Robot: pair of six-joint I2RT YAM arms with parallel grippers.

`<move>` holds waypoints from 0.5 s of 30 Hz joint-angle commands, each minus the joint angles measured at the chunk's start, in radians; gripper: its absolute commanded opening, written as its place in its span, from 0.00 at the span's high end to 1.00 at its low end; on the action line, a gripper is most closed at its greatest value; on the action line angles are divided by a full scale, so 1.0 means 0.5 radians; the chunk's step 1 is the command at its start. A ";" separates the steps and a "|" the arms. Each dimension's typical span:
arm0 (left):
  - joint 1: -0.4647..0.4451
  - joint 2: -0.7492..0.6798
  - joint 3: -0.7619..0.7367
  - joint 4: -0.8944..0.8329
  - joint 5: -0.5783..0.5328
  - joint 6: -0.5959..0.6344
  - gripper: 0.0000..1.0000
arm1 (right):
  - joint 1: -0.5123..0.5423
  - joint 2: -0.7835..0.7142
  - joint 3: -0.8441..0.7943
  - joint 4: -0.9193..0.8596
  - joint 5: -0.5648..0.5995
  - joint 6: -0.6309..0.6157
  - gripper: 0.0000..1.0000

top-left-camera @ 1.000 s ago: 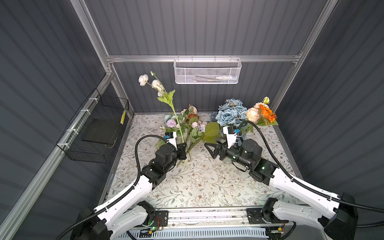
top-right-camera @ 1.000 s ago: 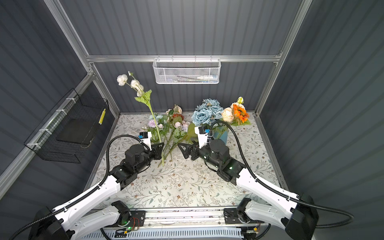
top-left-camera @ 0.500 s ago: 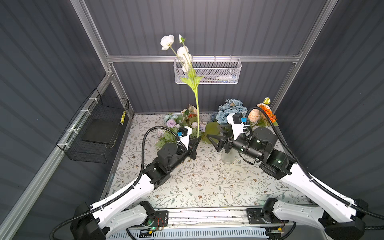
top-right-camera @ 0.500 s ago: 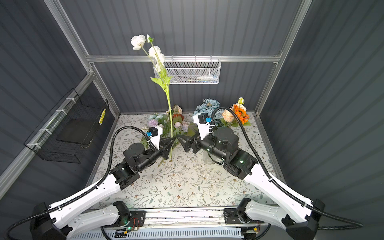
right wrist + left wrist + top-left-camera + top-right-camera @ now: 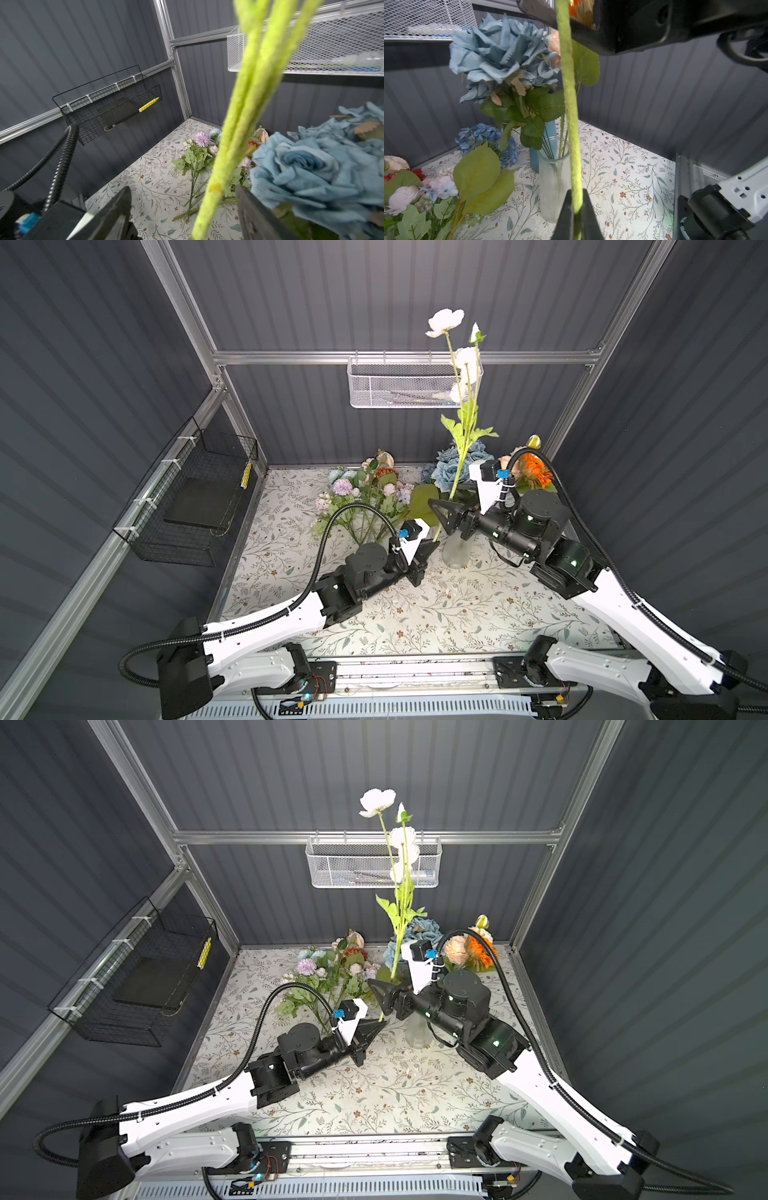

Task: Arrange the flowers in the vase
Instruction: 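Carry the white flower to the vase with the left gripper while the right grasps it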

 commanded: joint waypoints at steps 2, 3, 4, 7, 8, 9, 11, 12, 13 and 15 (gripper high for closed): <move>-0.025 0.017 0.054 0.135 -0.088 0.038 1.00 | -0.044 -0.126 -0.136 0.070 0.098 0.113 0.29; -0.029 0.021 0.050 0.143 -0.104 0.036 1.00 | -0.049 -0.145 -0.153 0.078 0.103 0.123 0.30; -0.032 0.026 0.048 0.150 -0.125 0.031 1.00 | -0.055 -0.165 -0.166 0.079 0.108 0.130 0.29; -0.033 0.030 0.047 0.167 -0.175 0.008 1.00 | -0.067 -0.225 -0.230 0.112 0.110 0.147 0.28; -0.035 0.035 0.043 0.186 -0.167 0.009 1.00 | -0.076 -0.241 -0.259 0.143 0.087 0.153 0.28; -0.036 0.037 0.039 0.197 -0.161 0.009 1.00 | -0.081 -0.250 -0.281 0.175 0.057 0.162 0.28; -0.039 0.058 0.044 0.209 -0.130 0.014 1.00 | -0.092 -0.244 -0.292 0.223 -0.028 0.183 0.28; -0.042 0.072 0.048 0.209 -0.121 0.015 1.00 | -0.096 -0.235 -0.288 0.236 -0.061 0.188 0.28; -0.046 0.082 0.048 0.212 -0.112 0.019 1.00 | -0.096 -0.221 -0.281 0.255 -0.104 0.188 0.28; -0.054 0.101 0.057 0.214 -0.101 0.019 1.00 | -0.099 -0.191 -0.266 0.293 -0.161 0.194 0.29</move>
